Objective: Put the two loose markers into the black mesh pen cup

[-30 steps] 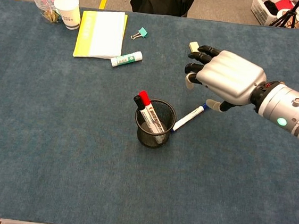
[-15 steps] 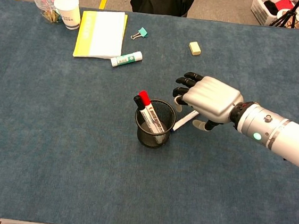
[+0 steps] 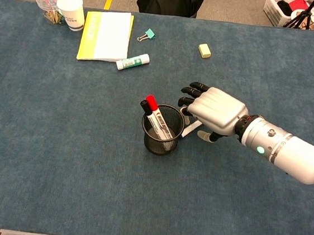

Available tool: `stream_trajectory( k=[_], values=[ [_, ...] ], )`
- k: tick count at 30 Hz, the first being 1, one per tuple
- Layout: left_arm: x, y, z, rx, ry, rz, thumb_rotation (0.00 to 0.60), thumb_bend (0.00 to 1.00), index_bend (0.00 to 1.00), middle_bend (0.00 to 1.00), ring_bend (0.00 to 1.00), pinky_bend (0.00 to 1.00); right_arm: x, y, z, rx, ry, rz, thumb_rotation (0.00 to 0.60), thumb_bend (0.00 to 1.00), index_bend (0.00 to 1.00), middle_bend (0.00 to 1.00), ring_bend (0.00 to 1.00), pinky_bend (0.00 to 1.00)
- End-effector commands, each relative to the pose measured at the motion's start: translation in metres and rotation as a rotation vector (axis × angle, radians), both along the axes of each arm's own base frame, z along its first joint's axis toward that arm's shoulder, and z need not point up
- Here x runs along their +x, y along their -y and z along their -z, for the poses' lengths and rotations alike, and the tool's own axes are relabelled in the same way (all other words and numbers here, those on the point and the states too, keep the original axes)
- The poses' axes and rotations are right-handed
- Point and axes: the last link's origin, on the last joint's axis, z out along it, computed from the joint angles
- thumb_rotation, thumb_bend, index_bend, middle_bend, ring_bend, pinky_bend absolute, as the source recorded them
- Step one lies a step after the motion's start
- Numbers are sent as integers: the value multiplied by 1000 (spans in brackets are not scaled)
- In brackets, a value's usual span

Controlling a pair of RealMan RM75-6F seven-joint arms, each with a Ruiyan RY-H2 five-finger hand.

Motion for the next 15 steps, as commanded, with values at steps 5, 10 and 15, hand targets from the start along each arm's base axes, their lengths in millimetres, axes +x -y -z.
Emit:
stream_trajectory(
  k=[5,10,15],
  values=[
    [-1,0,0,0,-1,-1,600,150,182,180,176,149,-1,2,5,-1,-4,-1,600,255,463,234,0,0],
    [-1,0,0,-2,1,-4,600,150,182,179,176,149,-1,2,10,-1,-14,-6,600,256,476,239,0,0],
    [-3,1,-1,-1,0,-9,600,150,182,179,176,149,-2,3,14,-9,-21,-13,600,257,484,241,0,0]
  ],
)
